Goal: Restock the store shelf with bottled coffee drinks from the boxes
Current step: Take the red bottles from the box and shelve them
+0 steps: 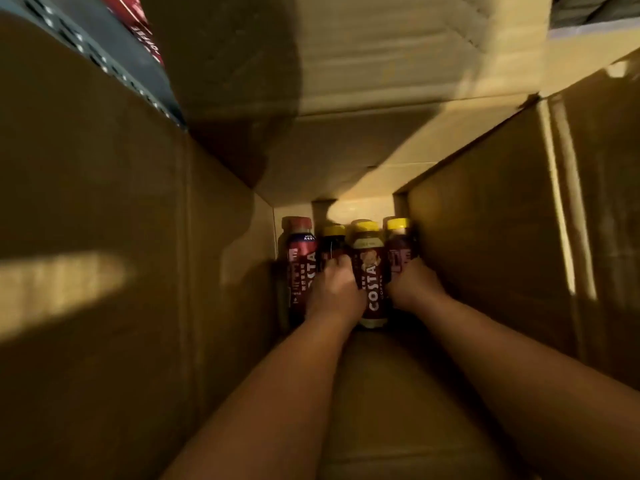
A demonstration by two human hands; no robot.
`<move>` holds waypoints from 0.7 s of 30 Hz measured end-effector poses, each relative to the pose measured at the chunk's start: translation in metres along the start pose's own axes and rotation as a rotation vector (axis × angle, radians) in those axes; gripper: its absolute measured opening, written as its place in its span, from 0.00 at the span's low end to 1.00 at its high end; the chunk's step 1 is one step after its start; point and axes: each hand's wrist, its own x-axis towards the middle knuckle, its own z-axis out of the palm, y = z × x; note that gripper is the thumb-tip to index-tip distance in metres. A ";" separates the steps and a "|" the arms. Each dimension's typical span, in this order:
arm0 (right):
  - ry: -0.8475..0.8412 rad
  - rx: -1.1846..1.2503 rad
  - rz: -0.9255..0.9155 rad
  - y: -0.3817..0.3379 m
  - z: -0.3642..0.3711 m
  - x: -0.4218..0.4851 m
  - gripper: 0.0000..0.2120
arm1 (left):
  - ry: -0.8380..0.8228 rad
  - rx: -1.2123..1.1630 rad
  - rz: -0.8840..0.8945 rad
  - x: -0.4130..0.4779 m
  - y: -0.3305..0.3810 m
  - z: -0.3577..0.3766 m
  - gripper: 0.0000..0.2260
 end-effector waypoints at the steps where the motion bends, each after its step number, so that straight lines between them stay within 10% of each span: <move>1: 0.007 0.019 0.013 0.000 0.002 0.005 0.26 | 0.002 -0.021 -0.007 0.002 0.000 0.005 0.21; 21: -0.110 0.181 0.130 0.006 0.012 0.024 0.20 | 0.145 -0.085 -0.230 0.022 0.011 0.040 0.23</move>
